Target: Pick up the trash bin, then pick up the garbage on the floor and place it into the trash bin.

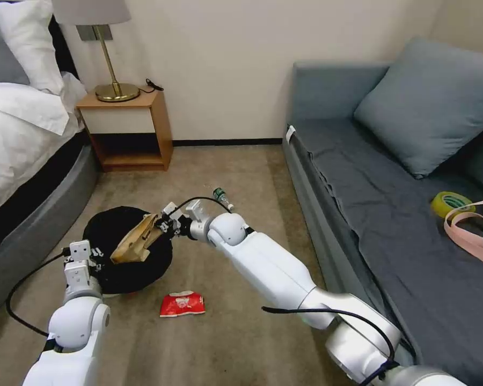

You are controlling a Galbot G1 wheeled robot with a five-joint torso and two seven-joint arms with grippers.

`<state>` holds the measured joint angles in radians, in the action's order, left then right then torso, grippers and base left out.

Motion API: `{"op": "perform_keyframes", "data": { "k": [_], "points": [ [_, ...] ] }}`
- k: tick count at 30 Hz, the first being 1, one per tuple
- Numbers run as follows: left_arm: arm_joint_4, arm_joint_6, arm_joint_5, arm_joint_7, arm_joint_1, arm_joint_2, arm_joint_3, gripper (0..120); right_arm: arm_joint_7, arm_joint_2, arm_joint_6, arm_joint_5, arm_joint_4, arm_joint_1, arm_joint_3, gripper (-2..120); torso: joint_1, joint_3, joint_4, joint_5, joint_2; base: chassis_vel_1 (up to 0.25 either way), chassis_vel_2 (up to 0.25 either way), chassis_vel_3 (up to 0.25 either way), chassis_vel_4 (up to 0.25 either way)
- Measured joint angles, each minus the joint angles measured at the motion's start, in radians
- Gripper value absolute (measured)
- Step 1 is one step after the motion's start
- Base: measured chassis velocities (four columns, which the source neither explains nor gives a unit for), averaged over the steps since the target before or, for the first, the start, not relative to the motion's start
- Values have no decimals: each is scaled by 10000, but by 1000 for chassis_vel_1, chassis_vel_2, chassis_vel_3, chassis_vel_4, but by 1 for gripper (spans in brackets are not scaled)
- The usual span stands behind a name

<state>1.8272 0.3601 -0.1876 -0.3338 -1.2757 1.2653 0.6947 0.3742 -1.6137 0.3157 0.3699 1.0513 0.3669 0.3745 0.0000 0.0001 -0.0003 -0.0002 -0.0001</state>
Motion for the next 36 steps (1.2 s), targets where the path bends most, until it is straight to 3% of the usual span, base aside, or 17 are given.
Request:
{"op": "perform_keyframes", "data": {
  "k": [8,16,22,26,36],
  "points": [
    [-180,0,1,-1,170,-2,-100,4,-202,27,10,340,682,52,386,1,0,-1,3,1,0,0,0,0,0],
    [-207,-10,6,26,159,23,-165,4,-263,46,16,316,467,-6,577,33,0,-1,3,2,0,0,0,0,0],
    [-201,-22,6,37,113,0,-126,4,-257,48,-66,217,306,-8,573,48,0,-1,3,2,0,0,0,0,0],
    [-178,-23,-2,41,58,-37,-95,4,-237,52,-256,42,25,-32,508,70,0,-1,3,2,0,0,0,0,0],
    [-126,-24,5,85,-48,14,-146,4,-241,55,-510,-212,-418,-123,342,99,0,-1,3,2,0,0,0,0,0]
  ]
}}
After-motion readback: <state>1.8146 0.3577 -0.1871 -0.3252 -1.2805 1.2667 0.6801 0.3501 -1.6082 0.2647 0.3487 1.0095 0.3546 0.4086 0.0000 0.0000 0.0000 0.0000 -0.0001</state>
